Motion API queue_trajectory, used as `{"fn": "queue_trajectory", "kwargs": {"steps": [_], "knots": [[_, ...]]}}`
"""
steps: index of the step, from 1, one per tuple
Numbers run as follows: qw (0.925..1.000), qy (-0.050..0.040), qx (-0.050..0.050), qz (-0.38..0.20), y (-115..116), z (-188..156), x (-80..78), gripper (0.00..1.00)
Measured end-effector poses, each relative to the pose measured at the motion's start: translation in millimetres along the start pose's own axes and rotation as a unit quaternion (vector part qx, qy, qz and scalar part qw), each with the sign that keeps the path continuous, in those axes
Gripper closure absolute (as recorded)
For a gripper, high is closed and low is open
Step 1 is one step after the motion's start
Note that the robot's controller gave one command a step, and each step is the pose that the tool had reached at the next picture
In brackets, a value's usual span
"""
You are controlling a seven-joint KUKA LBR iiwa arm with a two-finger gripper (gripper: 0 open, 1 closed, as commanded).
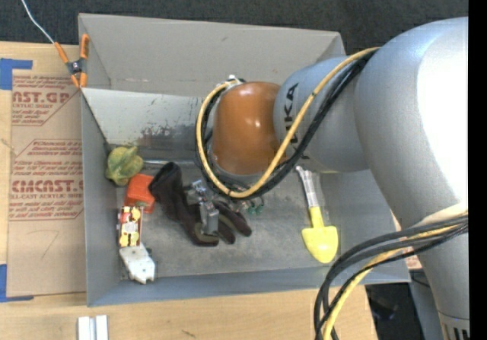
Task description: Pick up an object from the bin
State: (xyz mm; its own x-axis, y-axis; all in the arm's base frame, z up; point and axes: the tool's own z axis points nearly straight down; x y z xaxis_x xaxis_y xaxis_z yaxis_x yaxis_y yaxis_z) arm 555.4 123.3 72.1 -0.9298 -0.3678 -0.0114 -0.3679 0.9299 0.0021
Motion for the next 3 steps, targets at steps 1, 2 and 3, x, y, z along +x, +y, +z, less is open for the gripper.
{"fn": "queue_trajectory", "kwargs": {"steps": [1,2,3], "knots": [[1.0000,0.0000,0.000,0.000,-0.1,0.0,0.0,1.00],[1.0000,-0.0001,0.000,0.000,-0.1,0.0,0.0,1.00],[1.0000,-0.0001,0.000,0.000,0.0,0.0,0.0,1.00]]}}
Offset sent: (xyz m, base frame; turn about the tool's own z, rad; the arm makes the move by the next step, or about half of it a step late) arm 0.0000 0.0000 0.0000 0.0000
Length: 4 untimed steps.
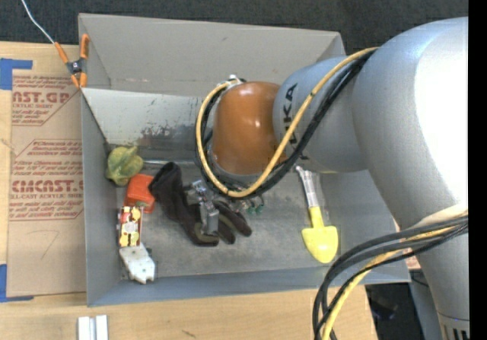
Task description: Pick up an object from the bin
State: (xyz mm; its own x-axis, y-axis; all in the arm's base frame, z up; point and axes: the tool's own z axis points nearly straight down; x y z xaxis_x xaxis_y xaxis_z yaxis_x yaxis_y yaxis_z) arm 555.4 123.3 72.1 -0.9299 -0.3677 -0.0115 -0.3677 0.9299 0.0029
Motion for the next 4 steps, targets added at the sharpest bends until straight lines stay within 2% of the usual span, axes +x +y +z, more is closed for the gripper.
{"fn": "queue_trajectory", "kwargs": {"steps": [4], "knots": [[1.0000,0.0000,0.000,0.000,0.0,0.0,0.0,1.00]]}}
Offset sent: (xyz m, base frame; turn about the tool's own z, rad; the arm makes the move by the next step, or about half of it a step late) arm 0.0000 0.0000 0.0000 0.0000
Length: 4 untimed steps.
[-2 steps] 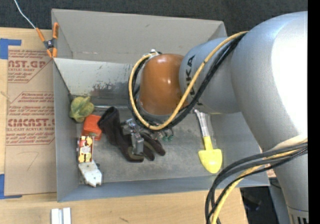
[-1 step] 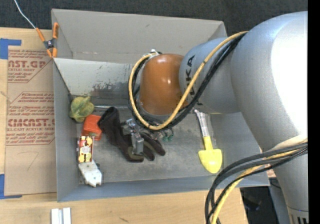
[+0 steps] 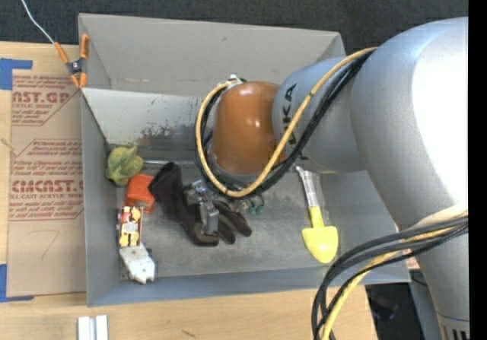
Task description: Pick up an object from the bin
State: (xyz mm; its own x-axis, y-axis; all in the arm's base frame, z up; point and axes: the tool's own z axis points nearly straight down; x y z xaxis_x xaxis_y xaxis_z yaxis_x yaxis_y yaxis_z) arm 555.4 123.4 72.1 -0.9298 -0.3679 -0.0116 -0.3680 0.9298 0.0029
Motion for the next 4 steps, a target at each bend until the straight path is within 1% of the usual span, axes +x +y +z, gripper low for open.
{"fn": "queue_trajectory", "kwargs": {"steps": [3,4], "knots": [[1.0000,0.0000,0.000,0.000,0.0,0.0,0.0,1.00],[0.9999,-0.0005,0.000,0.010,-5.1,-54.7,0.1,1.00]]}}
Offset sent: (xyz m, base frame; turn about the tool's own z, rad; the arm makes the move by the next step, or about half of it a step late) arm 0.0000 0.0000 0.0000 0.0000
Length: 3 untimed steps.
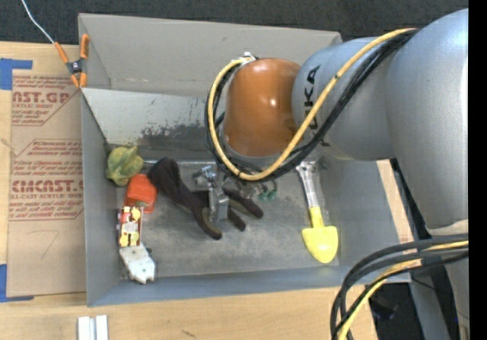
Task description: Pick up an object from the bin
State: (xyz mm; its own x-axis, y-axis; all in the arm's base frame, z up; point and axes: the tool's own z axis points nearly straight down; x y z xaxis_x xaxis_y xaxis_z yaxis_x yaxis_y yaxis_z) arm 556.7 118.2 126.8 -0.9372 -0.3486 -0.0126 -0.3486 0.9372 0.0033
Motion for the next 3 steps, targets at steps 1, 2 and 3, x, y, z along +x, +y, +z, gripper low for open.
{"fn": "queue_trajectory", "kwargs": {"steps": [1,2,3], "knots": [[1.0000,-0.0004,0.000,0.005,3.9,-8.2,7.6,1.00],[1.0000,-0.0004,-0.001,0.005,3.9,-8.2,7.6,1.00],[1.0000,-0.0004,-0.001,0.005,3.9,-8.2,7.6,1.00]]}}
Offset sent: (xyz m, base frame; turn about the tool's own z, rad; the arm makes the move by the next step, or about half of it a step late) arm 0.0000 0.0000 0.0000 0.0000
